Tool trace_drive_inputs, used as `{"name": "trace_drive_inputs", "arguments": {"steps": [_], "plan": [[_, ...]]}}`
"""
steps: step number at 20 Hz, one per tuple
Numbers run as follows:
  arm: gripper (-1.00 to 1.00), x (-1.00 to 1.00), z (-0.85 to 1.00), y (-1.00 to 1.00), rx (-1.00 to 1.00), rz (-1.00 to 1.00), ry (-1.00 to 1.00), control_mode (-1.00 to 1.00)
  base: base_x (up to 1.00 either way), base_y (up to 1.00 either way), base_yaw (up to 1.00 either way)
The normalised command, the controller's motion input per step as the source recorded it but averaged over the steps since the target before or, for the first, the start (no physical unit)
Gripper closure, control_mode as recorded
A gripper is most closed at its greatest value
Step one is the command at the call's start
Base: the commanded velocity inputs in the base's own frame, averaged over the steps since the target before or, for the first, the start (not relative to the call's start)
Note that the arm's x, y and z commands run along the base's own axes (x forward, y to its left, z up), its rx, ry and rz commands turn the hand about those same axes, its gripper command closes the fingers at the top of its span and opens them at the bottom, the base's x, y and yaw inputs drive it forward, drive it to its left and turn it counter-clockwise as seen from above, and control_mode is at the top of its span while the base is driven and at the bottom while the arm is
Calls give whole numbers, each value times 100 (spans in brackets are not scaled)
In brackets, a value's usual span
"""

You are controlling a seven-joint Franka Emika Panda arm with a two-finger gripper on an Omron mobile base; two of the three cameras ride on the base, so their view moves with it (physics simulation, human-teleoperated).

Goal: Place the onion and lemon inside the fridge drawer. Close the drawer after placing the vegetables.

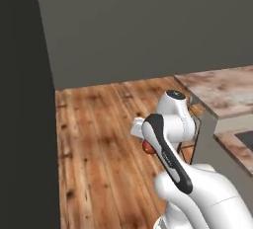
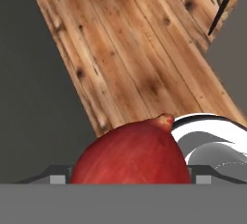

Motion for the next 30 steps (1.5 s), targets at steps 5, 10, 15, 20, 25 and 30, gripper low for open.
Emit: {"name": "trace_drive_inputs", "arguments": {"steps": [5,10,15,20,25,30], "plan": [[100,0,0,0,0,0,0,100,100,52,-41],[100,0,0,0,0,0,0,100,100,58,-43],[100,0,0,0,0,0,0,100,98,69,-47],[100,0,0,0,0,0,0,100,98,69,-49],[100,0,0,0,0,0,0,100,98,64,-49],[100,0,0,0,0,0,0,100,97,66,-49]]}}
